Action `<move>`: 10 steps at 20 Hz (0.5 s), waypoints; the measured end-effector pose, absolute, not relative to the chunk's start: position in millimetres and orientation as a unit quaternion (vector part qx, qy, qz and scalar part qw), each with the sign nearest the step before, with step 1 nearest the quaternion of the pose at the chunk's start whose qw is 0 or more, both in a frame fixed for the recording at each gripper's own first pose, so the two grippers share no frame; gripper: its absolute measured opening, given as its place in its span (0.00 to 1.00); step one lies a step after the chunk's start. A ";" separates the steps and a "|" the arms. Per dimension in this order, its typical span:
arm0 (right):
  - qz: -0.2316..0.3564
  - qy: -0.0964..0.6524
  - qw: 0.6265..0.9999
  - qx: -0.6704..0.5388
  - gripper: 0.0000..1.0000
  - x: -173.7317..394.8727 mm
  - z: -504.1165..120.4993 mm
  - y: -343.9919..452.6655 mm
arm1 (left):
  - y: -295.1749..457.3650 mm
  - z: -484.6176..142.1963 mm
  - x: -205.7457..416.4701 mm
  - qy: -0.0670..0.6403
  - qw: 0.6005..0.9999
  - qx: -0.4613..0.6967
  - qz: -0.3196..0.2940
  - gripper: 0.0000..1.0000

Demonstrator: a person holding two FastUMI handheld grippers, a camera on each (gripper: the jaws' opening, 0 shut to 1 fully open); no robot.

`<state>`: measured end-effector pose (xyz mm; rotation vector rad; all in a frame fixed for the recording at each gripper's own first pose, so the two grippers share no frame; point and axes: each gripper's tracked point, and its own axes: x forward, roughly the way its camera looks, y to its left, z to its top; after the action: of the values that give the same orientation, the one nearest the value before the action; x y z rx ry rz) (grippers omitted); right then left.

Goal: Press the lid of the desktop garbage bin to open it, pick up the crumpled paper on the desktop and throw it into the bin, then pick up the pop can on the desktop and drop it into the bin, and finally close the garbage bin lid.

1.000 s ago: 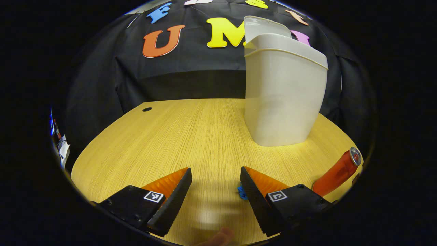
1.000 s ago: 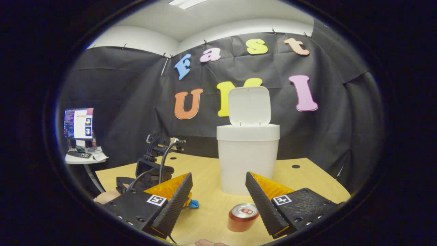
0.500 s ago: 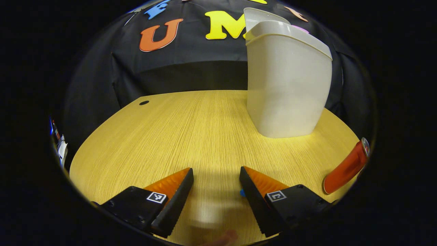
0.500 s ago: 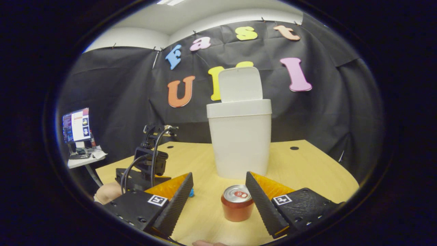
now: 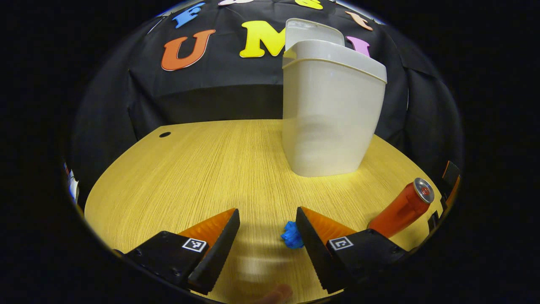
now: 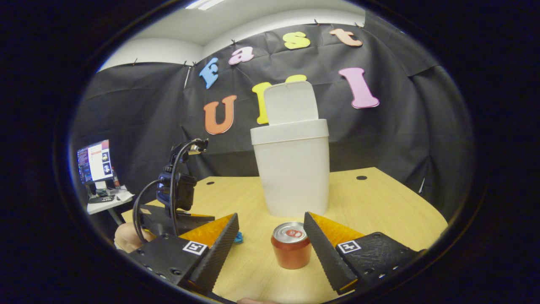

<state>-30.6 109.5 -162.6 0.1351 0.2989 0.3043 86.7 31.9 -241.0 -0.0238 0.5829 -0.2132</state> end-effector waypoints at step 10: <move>0.123 0.186 0.973 0.053 0.96 -35.5 -202.2 103.2 | 8.4 -261.5 70.8 0.338 0.929 -0.008 -0.152 0.71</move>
<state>-35.5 103.2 -202.2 0.1061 0.3755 0.2489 70.8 8.4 -261.5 -0.0162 0.6916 -0.3109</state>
